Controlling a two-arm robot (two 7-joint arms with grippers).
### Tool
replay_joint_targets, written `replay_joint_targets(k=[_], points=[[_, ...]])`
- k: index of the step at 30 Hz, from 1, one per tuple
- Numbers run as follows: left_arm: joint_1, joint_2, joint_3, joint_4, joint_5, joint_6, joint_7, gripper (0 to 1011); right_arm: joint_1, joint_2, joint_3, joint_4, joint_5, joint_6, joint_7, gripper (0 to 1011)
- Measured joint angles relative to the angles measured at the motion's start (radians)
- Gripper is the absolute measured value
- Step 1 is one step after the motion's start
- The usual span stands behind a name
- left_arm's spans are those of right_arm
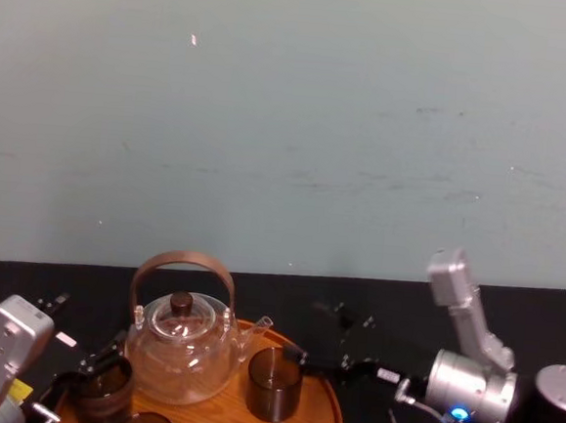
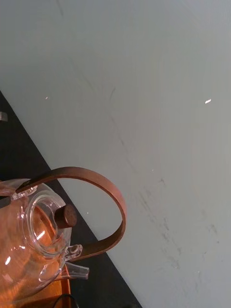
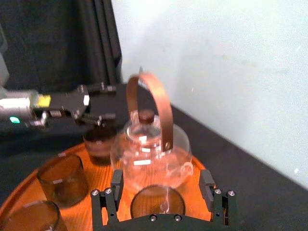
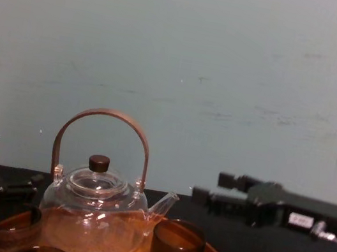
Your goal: Pick up the glass from the table and place it on the tray.
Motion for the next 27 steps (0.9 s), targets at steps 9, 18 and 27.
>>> replay_joint_targets(k=[9,18,27], points=[[0.0,0.0,0.0,0.0,0.0,0.0,0.0,1001,-0.093,0.1,0.08,-0.161,0.058,-0.011,-0.1,1003],[0.0,0.0,0.0,0.0,0.0,0.0,0.0,1001,-0.171,0.172,0.163,-0.206,0.066,-0.03,-0.226,1003],[0.0,0.0,0.0,0.0,0.0,0.0,0.0,1002,-0.196,0.184,0.192,-0.215,0.054,-0.03,-0.275,1002]])
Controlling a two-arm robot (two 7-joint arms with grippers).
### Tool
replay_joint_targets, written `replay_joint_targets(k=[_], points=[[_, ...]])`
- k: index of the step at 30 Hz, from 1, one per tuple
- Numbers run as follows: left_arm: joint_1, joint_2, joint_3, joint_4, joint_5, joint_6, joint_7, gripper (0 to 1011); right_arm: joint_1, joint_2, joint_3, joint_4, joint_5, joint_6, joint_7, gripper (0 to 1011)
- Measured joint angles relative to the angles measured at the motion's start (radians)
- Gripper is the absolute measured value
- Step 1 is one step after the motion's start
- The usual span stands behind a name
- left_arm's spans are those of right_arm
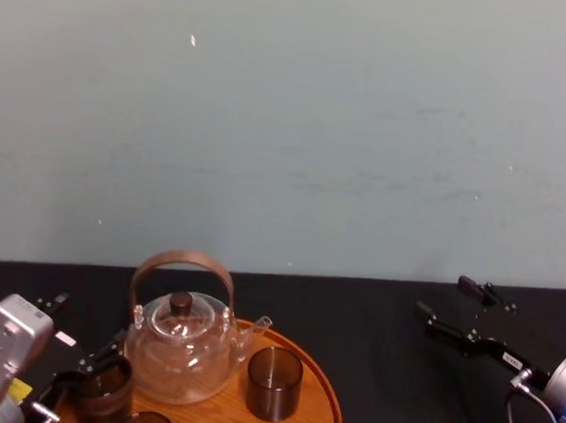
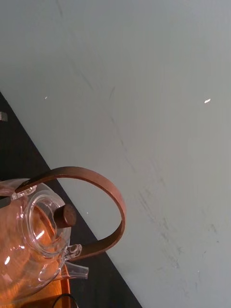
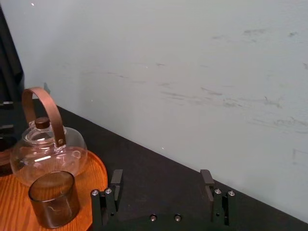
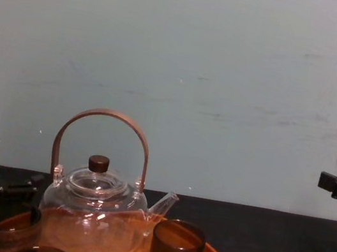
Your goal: Pick up the glass from the table and place it on the tray.
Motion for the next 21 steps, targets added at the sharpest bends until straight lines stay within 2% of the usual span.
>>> replay_joint_targets(k=[21], points=[[0.0,0.0,0.0,0.0,0.0,0.0,0.0,1001,0.007,-0.002,-0.007,0.003,0.0,-0.001,0.013,1003]])
